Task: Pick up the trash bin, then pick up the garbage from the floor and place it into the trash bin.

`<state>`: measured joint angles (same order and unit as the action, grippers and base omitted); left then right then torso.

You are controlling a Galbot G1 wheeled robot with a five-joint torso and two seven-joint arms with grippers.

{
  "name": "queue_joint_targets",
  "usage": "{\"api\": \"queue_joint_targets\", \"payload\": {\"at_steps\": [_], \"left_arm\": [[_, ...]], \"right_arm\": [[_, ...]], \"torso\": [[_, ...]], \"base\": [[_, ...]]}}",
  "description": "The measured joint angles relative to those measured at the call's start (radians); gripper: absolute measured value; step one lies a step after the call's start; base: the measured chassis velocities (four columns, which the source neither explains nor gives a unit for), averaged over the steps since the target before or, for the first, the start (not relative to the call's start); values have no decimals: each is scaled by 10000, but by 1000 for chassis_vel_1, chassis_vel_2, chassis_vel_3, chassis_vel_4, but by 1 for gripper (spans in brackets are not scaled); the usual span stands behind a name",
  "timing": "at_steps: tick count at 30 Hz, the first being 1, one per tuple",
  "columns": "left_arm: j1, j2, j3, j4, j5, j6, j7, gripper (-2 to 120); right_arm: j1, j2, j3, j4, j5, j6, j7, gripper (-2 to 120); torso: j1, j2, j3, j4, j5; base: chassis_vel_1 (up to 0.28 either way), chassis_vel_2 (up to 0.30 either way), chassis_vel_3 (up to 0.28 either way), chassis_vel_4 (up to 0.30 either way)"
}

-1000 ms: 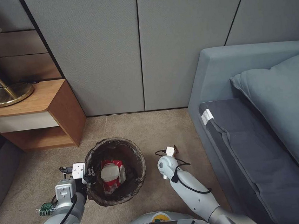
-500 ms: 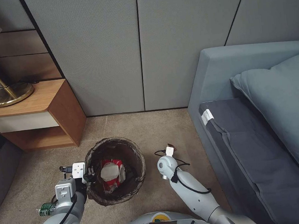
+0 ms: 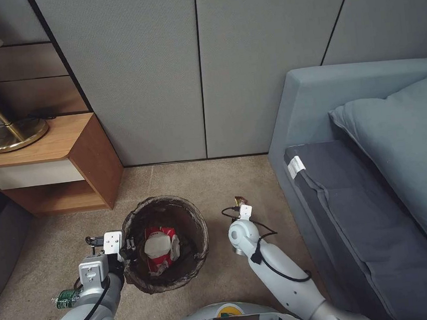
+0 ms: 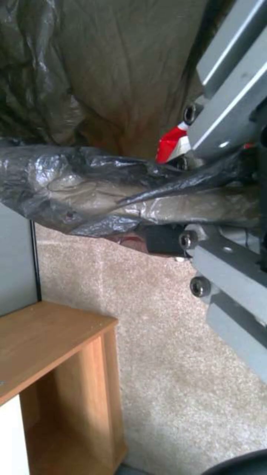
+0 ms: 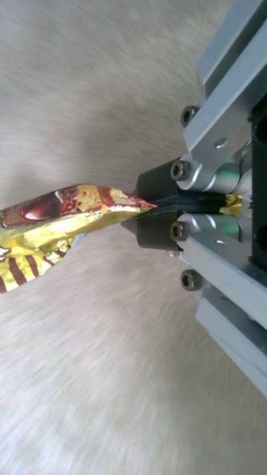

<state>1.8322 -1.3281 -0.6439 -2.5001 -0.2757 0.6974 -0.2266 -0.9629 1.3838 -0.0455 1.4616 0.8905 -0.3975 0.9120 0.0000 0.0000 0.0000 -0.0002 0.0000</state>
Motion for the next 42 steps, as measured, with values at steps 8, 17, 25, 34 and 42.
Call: {"api": "queue_joint_targets", "payload": {"at_steps": [8,17,25,34,42], "left_arm": [[0,61,3,0,-22,6,-10,3],[74,134,-3,0,-22,10,-15,3],[53,144,26,0,-10,17,-16,3],[-22,147,66,0,31,28,-9,3],[-22,226,46,0,-44,66,-16,3]], "right_arm": [[-426,-855,86,3305,-249,37,35,0],[-239,-2135,218,5689,161,-27,-28,0],[-80,-3860,532,7097,-146,31,-1423,0],[64,-4680,657,7875,-267,522,-3665,0],[560,-5497,404,8431,-106,766,-5925,0]], "torso": [[0,1,-1,2,1],[0,1,-1,3,2],[0,1,-1,1,1],[0,1,-1,1,1],[0,1,-1,2,1]], "base": [[0,0,0,0],[0,0,0,0],[0,0,0,0],[0,0,0,0],[0,0,0,0]]}}
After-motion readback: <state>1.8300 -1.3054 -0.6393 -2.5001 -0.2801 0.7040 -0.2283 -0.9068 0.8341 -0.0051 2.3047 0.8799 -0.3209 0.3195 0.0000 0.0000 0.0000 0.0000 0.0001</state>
